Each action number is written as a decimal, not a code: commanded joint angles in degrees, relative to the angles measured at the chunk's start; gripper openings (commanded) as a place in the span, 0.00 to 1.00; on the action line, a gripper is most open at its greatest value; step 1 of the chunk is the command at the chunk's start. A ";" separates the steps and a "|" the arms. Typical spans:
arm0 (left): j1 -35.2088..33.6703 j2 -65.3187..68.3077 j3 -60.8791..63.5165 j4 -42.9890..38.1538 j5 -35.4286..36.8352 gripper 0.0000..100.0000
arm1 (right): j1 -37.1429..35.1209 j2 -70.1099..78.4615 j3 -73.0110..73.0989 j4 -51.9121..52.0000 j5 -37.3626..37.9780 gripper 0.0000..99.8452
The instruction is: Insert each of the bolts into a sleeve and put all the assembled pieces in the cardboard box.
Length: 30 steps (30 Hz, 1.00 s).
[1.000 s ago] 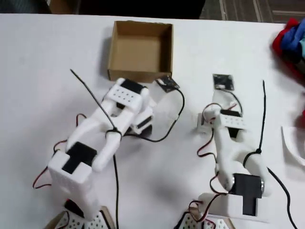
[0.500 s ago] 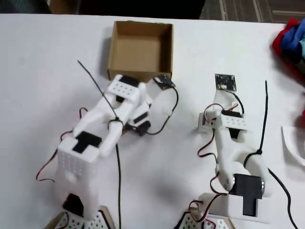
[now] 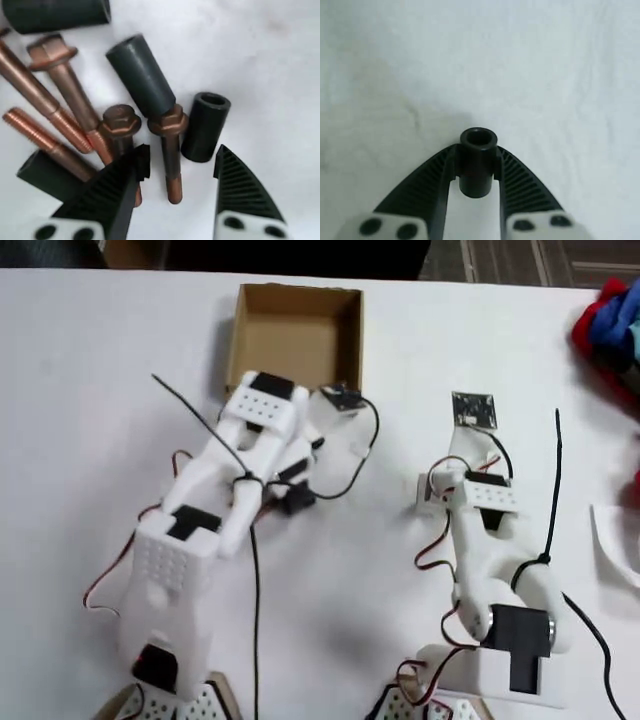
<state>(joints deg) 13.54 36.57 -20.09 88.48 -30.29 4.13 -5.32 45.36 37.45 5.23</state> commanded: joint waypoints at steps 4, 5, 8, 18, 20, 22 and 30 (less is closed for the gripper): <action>-3.60 -0.44 -1.98 -0.18 -0.79 0.23 | -2.07 -3.12 -0.18 -0.66 -0.44 0.02; -4.75 -0.44 -2.24 -0.62 -0.79 0.23 | -2.24 -3.12 -0.18 -0.57 -0.44 0.02; -7.30 -0.35 -1.89 -2.37 -0.79 0.23 | -2.42 -3.12 -0.18 -0.48 -0.44 0.02; -6.15 -0.35 3.21 -4.04 -2.90 0.23 | -2.42 -3.12 -0.18 -0.48 -0.44 0.02; -5.71 -0.35 3.74 -4.48 -2.73 0.23 | -2.42 -3.12 -0.18 -0.48 -0.44 0.02; -4.75 -0.35 3.82 -4.48 -2.73 0.23 | -2.42 -3.12 -0.18 -0.48 -0.44 0.02; -0.09 -0.35 3.74 -5.98 -2.64 0.09 | -2.33 -3.12 -0.18 -0.48 -0.44 0.02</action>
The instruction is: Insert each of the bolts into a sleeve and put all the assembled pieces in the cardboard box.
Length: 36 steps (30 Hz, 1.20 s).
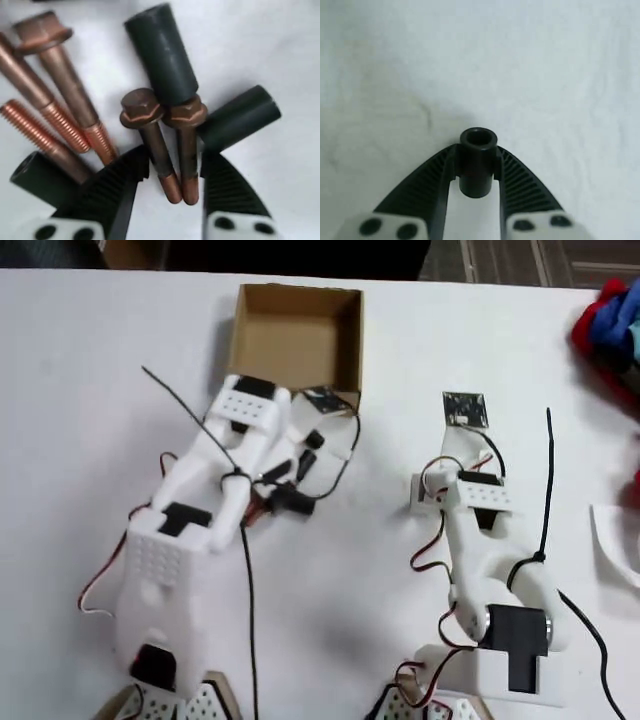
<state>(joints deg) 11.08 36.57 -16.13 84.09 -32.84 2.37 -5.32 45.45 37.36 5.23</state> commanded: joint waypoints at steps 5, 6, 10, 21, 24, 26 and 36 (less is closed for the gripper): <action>1.85 -0.35 -0.22 -1.93 -0.09 0.02 | -0.40 -3.21 -0.26 -0.40 -0.44 0.02; 1.58 -0.35 -0.22 -1.76 -0.09 0.03 | -0.40 -3.21 -0.26 -0.40 -0.44 0.02; 0.35 -1.14 -0.75 -1.14 -0.09 0.03 | -0.40 -3.21 -0.26 -0.40 -0.44 0.02; -6.51 -1.05 -3.47 7.56 -0.09 0.03 | -0.57 -3.21 -0.26 -0.40 -0.44 0.02; -9.49 -0.70 -3.47 5.54 -0.53 0.03 | -0.66 -3.21 -0.26 -0.40 -0.44 0.02; -9.67 -0.44 -3.12 4.75 -0.62 0.03 | -0.66 -3.21 -0.26 -0.40 -0.44 0.02; -7.65 -1.05 -7.69 7.47 0.00 0.23 | -0.66 -3.21 -0.26 -0.40 -0.44 0.02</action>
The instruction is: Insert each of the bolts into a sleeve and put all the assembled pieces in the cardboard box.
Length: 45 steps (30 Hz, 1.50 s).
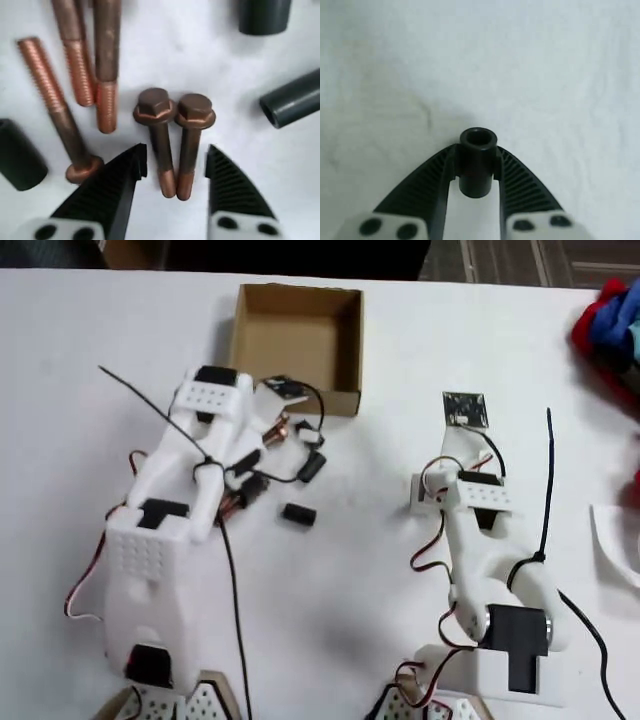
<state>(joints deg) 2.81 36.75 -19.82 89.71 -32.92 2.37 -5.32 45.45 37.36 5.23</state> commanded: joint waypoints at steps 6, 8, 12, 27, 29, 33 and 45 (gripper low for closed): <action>1.85 -0.97 -9.89 7.82 0.09 0.20 | -0.66 -3.47 -0.26 -0.40 -0.44 0.02; 2.29 -0.53 -9.54 8.79 0.09 0.20 | -0.66 -3.47 -0.26 -0.40 -0.44 0.02; 3.78 -0.44 -4.18 6.68 0.09 0.20 | -0.66 -3.38 -0.26 -0.57 -0.44 0.02; 4.22 -0.62 5.23 -6.68 2.11 0.20 | -0.66 -3.21 -0.26 -0.75 -0.44 0.02; 4.13 -0.53 5.41 -8.44 2.37 0.20 | -0.66 -3.21 -0.26 -0.75 -0.44 0.02; 4.22 -0.44 5.67 -10.29 2.46 0.18 | -0.66 -3.21 -0.26 -0.75 -0.44 0.02; 4.75 -1.23 4.62 -10.20 4.57 0.03 | -0.66 -3.21 -0.26 -0.75 -0.44 0.02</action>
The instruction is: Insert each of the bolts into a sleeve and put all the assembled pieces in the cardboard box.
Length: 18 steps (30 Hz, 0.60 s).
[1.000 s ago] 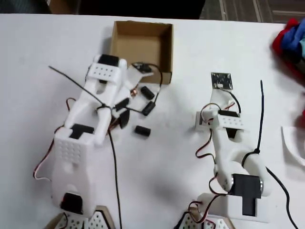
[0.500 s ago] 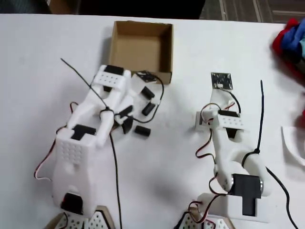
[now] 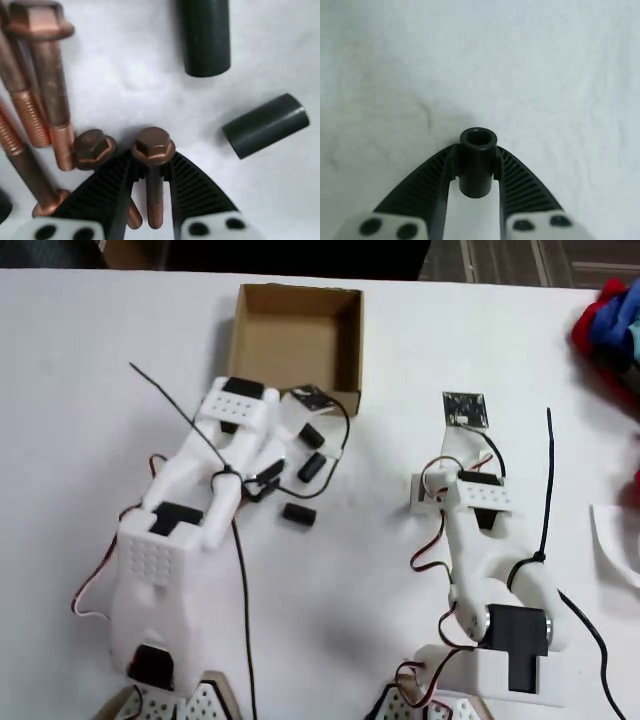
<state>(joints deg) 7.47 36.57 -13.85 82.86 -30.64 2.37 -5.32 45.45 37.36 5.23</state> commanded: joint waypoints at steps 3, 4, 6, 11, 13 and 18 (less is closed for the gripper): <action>-0.18 -1.14 -6.64 -0.88 7.30 0.03 | -0.66 -3.21 -0.26 -0.75 -0.44 0.02; -0.18 -1.14 -9.10 0.79 8.88 0.03 | -0.66 -3.21 -0.26 -0.75 -0.44 0.02; 0.09 -1.14 -14.46 5.71 11.43 0.03 | -0.66 -3.30 -0.26 -0.75 -0.44 0.02; 2.90 -3.60 -29.76 17.49 13.45 0.03 | -0.66 -3.47 -0.26 -0.75 -0.44 0.02; 4.04 -7.74 -32.92 17.85 14.07 0.03 | -0.66 -3.47 -0.26 -0.75 -0.44 0.02; 7.47 -18.99 -26.86 12.84 17.49 0.03 | -0.66 -3.38 -0.26 -0.75 -0.44 0.02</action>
<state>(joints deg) 12.84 27.16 -42.68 98.68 -14.99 2.37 -5.32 45.45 37.36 5.23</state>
